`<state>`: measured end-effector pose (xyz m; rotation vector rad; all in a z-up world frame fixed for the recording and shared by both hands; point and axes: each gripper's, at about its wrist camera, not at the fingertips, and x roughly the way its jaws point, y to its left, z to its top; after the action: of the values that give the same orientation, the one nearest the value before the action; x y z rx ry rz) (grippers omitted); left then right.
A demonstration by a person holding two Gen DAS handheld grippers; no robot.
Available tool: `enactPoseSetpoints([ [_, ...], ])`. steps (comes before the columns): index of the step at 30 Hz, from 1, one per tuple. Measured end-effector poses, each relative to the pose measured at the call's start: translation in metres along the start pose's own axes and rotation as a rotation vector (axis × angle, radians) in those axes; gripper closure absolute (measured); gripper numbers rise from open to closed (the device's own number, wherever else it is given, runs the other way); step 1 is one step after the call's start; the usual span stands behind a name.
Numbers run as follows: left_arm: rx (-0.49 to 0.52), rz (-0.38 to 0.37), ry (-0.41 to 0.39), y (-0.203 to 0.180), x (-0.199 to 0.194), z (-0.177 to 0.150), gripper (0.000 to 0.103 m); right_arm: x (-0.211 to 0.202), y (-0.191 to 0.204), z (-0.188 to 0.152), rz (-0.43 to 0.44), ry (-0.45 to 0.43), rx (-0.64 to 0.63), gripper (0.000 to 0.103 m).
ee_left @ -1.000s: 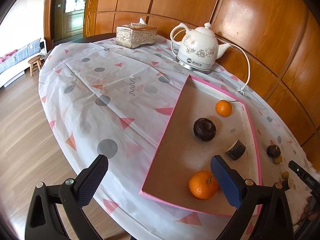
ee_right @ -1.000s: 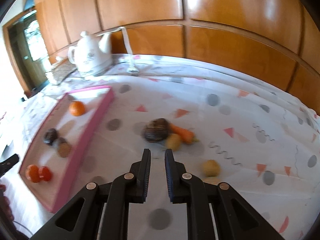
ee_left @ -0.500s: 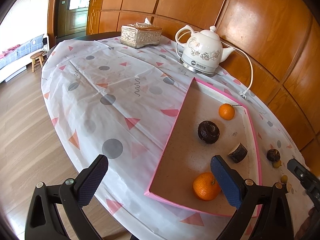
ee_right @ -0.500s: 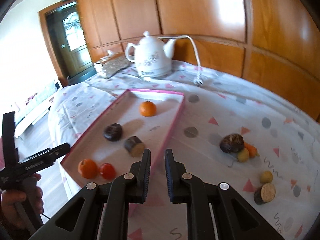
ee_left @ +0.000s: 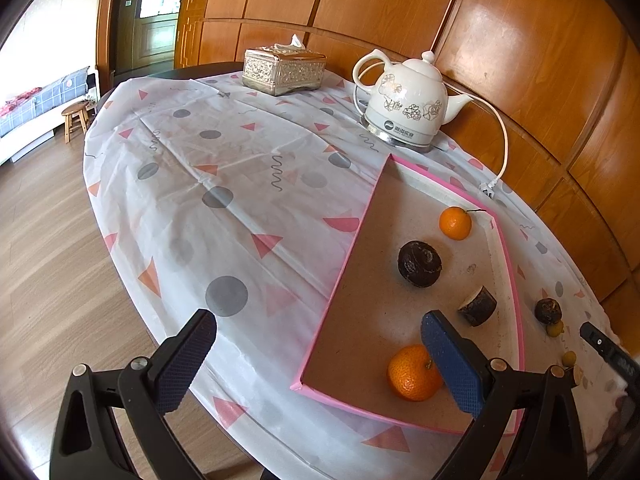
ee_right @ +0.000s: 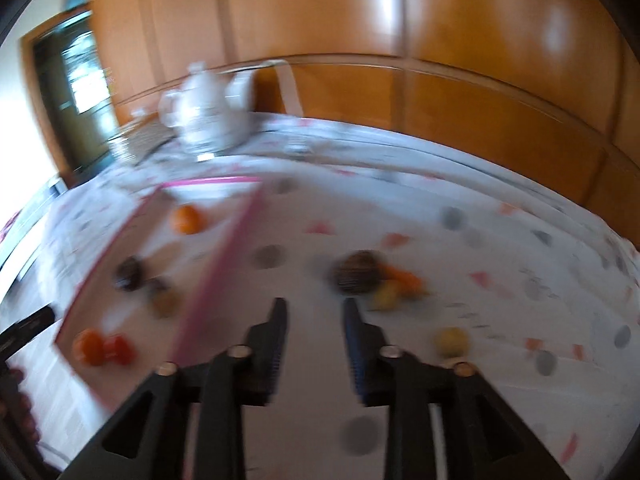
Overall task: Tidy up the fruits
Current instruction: 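Carry the yellow fruit into the pink tray and open the right gripper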
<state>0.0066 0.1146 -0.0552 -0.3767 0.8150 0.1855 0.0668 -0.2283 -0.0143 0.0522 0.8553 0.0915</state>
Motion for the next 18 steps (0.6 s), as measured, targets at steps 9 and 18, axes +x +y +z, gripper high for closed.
enactPoseSetpoints([
  [9,0.005,0.005,0.015,0.001,0.004,-0.001,0.000,0.028,-0.101,0.010,-0.006,0.128,0.229,0.050],
  [18,0.004,0.009,0.022,0.001,0.006,-0.001,0.000,0.060,-0.096,-0.004,-0.060,0.266,0.145,0.053],
])
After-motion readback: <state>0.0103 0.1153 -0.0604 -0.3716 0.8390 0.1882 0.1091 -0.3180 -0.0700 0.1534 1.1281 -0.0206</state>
